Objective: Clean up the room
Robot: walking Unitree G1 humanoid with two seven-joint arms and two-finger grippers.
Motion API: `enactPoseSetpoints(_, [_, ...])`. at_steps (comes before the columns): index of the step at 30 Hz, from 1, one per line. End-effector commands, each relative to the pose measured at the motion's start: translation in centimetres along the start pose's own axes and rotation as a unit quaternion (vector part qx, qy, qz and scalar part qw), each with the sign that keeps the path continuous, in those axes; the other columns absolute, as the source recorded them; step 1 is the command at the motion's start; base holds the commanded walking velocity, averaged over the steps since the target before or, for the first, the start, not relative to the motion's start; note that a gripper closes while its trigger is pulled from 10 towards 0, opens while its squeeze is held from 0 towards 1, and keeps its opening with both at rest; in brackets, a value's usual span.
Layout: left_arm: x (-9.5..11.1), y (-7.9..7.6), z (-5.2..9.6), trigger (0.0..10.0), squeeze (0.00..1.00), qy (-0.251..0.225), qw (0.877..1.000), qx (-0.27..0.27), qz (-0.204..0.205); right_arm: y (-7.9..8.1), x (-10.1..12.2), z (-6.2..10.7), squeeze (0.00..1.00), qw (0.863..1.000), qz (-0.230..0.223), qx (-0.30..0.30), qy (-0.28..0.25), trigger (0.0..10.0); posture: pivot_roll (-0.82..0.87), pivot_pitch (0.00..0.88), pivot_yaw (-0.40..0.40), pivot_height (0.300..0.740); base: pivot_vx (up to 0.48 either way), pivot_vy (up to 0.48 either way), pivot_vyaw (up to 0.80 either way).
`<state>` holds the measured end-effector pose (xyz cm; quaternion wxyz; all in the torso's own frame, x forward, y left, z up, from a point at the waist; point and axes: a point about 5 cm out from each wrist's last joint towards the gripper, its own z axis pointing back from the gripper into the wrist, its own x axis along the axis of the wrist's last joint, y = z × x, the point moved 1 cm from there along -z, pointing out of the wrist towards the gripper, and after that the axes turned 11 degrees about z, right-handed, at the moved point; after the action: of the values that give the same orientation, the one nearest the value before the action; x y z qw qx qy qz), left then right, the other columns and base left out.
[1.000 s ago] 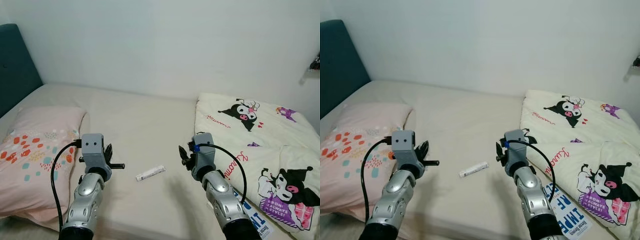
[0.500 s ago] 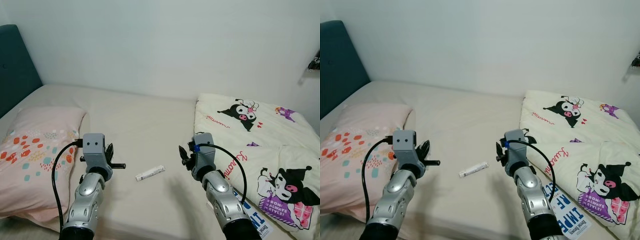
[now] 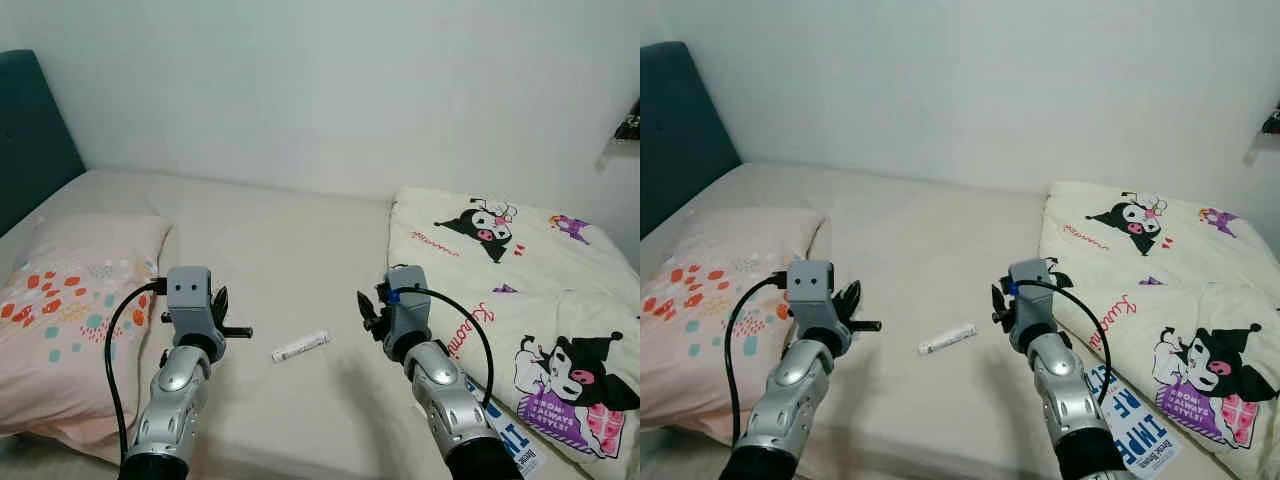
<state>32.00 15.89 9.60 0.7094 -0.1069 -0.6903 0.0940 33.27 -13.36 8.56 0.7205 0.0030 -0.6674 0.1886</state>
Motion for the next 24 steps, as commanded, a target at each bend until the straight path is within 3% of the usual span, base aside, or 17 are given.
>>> enactPoseSetpoints(1, [-0.34,0.15,0.01,10.0,0.0,0.007,1.0,-0.002,-0.01,-0.04,-0.38,0.19,0.0,1.0,-0.009,-0.004,0.002,10.0,-0.01,0.0,-0.018,0.74,0.0,0.0,0.0])
enactPoseSetpoints(16, [-0.31,0.12,-0.11,10.0,0.0,0.008,1.0,-0.004,-0.01,-0.05,-0.38,0.19,0.0,1.0,-0.012,-0.005,0.003,10.0,-0.01,0.0,-0.017,0.74,0.0,0.0,0.0])
enactPoseSetpoints(24, [-0.28,0.02,-0.17,10.0,0.0,0.008,1.0,-0.007,-0.014,-0.07,-0.33,0.16,0.0,1.0,-0.011,-0.005,0.002,10.0,-0.01,0.0,-0.017,0.74,0.0,0.397,0.0])
